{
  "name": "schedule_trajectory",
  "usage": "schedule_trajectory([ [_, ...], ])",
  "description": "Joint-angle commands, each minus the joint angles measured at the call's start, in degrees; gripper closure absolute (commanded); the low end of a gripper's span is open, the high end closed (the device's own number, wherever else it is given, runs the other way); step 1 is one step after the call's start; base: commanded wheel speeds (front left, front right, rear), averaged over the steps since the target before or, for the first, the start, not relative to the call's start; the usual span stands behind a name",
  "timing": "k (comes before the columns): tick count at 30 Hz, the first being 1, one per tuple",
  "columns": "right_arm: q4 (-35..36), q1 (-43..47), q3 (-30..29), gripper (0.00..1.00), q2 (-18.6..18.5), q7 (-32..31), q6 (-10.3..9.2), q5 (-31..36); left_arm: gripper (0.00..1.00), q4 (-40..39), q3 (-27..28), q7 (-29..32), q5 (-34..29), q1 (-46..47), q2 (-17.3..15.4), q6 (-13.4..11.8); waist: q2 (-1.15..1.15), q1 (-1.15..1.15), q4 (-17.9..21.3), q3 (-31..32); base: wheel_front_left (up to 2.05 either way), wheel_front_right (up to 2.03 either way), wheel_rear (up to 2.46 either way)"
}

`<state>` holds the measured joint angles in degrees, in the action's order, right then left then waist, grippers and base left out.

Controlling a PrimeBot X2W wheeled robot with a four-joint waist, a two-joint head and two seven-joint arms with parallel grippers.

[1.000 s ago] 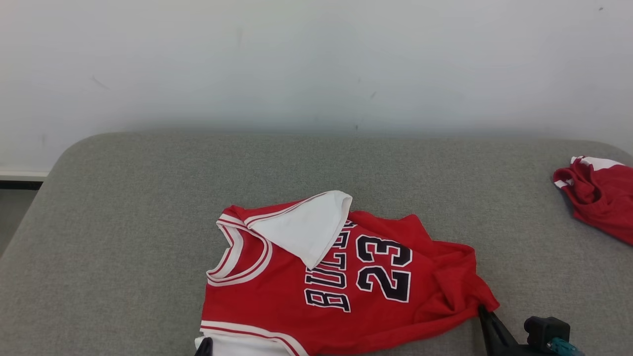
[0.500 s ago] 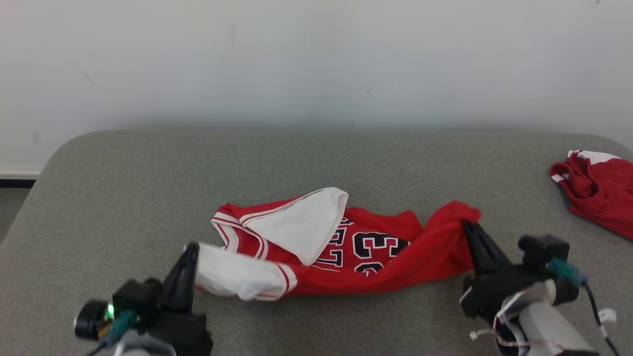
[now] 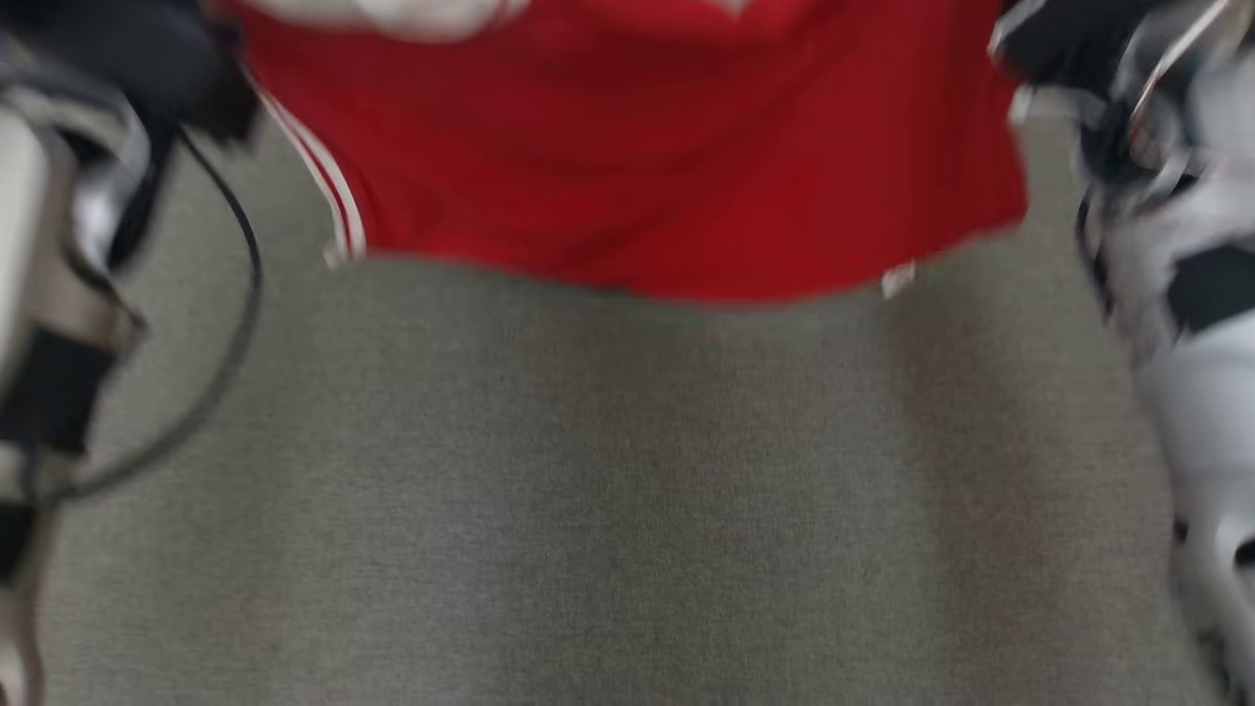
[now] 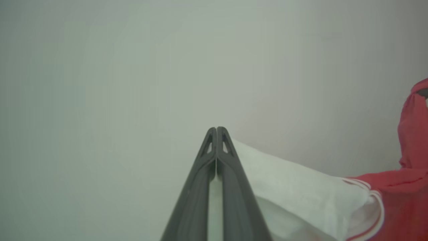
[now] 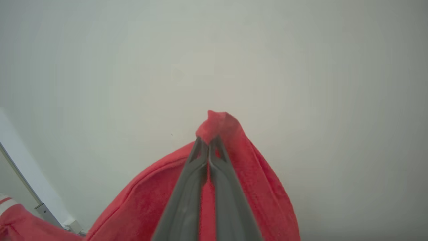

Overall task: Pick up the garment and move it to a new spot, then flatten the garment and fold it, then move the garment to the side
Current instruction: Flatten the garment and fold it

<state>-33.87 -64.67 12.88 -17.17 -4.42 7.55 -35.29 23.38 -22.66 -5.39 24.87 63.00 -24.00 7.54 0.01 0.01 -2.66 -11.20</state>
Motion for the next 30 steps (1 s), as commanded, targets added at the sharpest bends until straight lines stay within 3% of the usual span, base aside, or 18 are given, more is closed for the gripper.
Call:
schedule_trajectory([
  [1, -1.62, -4.04, -0.60, 1.00, 0.59, -1.09, -0.16, -0.50, 1.00, 1.64, 0.33, 0.30, 1.65, 4.28, -0.14, -0.14, -0.01, -0.01, 2.16, -10.12, 0.00, 0.00, 0.00],
  [7, -9.23, -22.81, -1.69, 1.00, 2.11, -3.39, -0.16, -0.59, 1.00, 9.41, 0.73, 1.20, 4.01, 23.87, -1.25, -0.14, -0.01, -0.01, 3.31, -17.19, 0.00, 0.00, 0.00],
  [15, -16.39, -37.32, -0.86, 1.00, 2.63, -1.69, -0.16, 1.40, 1.00, 17.47, -5.45, -0.84, 5.00, 42.70, 0.25, -0.14, -0.01, -0.01, 3.52, -21.67, 0.00, 0.00, 0.00],
  [23, -20.01, -42.88, 0.37, 1.00, 1.82, 0.73, -0.16, 1.41, 1.00, 24.25, -9.95, -4.32, 5.27, 52.94, 0.96, -0.14, -0.01, -0.01, 3.48, -24.19, 0.00, 0.00, 0.00],
  [30, -20.82, -39.86, 2.41, 1.00, 1.87, 3.04, -0.16, -0.70, 1.00, 27.54, -12.43, -8.13, 7.46, 52.23, 1.62, -0.14, -0.01, -0.01, 3.34, -24.04, 0.00, 0.00, 0.00],
])
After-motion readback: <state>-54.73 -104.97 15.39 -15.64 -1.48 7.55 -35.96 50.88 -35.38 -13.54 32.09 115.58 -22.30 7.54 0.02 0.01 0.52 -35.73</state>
